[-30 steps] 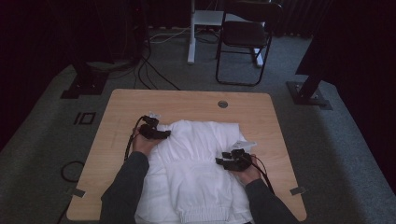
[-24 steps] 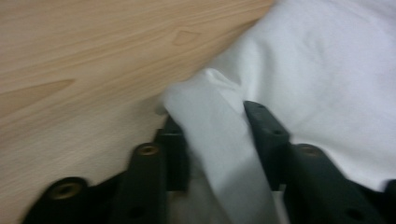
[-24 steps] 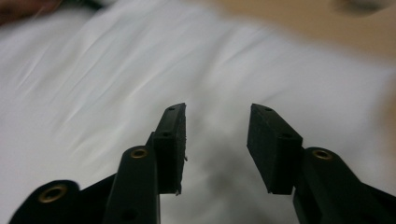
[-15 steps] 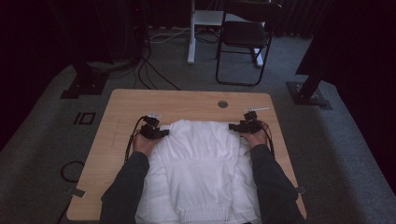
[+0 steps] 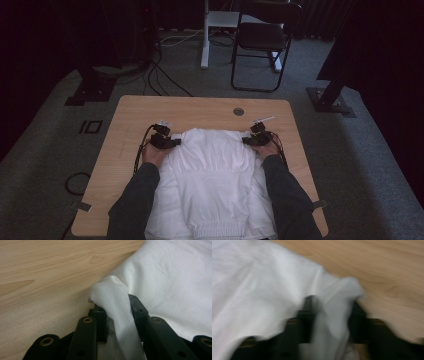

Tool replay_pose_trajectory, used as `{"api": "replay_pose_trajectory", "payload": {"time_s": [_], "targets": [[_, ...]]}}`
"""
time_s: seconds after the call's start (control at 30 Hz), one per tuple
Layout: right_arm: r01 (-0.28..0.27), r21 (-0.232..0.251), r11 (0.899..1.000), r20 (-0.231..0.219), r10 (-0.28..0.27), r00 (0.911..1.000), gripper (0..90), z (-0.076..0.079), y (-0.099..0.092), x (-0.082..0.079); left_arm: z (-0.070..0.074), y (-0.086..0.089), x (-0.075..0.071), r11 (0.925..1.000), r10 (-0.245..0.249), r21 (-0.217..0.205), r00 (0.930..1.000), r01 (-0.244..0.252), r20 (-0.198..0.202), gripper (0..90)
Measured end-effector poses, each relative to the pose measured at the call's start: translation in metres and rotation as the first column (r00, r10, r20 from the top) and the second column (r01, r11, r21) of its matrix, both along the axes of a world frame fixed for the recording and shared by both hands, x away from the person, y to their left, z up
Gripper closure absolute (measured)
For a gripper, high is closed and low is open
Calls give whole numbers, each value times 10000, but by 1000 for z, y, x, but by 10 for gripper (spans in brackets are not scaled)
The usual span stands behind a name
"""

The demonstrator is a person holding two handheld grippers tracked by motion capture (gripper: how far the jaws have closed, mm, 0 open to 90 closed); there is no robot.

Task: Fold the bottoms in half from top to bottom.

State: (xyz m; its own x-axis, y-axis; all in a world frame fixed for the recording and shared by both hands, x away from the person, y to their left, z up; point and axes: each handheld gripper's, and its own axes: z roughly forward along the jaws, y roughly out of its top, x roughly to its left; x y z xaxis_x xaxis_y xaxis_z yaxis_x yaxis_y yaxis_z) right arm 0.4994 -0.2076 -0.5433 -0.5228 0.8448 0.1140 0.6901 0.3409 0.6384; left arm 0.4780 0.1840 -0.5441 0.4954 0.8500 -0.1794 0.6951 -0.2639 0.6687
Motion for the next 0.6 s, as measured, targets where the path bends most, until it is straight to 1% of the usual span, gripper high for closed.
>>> {"api": "replay_pose_trajectory", "payload": {"time_s": [0.03, 0.07, 0.1, 0.13, 0.17, 0.2, 0.23, 0.27, 0.3, 0.37, 0.4, 0.47, 0.5, 0.53, 0.57, 0.6], "targets": [[-6, 53, 10000, -140, 6, 9999, 806, 1, 0, 0, 0, 1, 0, 10000, 35, -76, 9999, -36, -94, 751], [31, 163, 9999, -152, -29, 9999, 824, 1, -1, 0, 1, 2, 0, 9998, 113, -160, 9998, -115, -164, 767], [86, 196, 9998, -89, -84, 9999, 831, 2, -3, 0, 2, 5, 2, 9989, 200, -412, 9993, -214, -329, 783], [202, 363, 9991, 76, -205, 9998, 835, 5, -6, 0, 5, 10, 3, 9955, 286, -885, 9984, -329, -495, 799], [358, 581, 9977, 182, -369, 9992, 839, 9, -10, 0, 8, 17, 4, 9866, 409, -1553, 9976, -492, -563, 810], [491, 826, 9954, 306, -518, 9982, 840, 13, -15, 0, 12, 25, 5, 9697, 506, -2358, 9970, -631, -586, 816], [564, 1050, 9929, 456, -615, 9971, 841, 18, -19, 0, 17, 30, 6, 9555, 549, -2874, 9972, -670, -501, 821], [602, 1310, 9896, 593, -685, 9959, 841, 24, -23, 0, 23, 32, 5, 9503, 567, -3047, 9978, -641, -332, 824], [618, 1569, 9857, 758, -744, 9943, 841, 29, -25, 1, 30, 32, 5, 9472, 590, -3149, 9981, -608, -152, 824], [758, 2000, 9769, 1195, -1011, 9877, 841, 42, -28, 1, 46, 30, 6, 9495, 645, -3096, 9974, -518, 309, 824], [766, 2188, 9728, 1498, -1111, 9825, 840, 49, -28, 1, 52, 30, 6, 9478, 677, -3150, 9964, -485, 502, 824], [727, 2346, 9694, 1923, -1196, 9740, 839, 60, -30, 1, 67, 29, 7, 9410, 764, -3361, 9920, -385, 1002, 822], [658, 2480, 9665, 2138, -1209, 9694, 838, 66, -31, 0, 76, 29, 6, 9413, 854, -3351, 9888, -398, 1225, 821], [518, 2694, 9616, 2330, -1172, 9654, 837, 73, -32, -2, 81, 29, 5, 9430, 913, -3304, 9854, -393, 1434, 820], [388, 2746, 9608, 2435, -1085, 9638, 835, 76, -32, -4, 83, 29, 4, 9429, 910, -3311, 9844, -365, 1507, 820], [273, 2655, 9637, 2518, -967, 9629, 835, 78, -32, -6, 85, 29, 1, 9430, 896, -3311, 9833, -326, 1584, 819]]}}
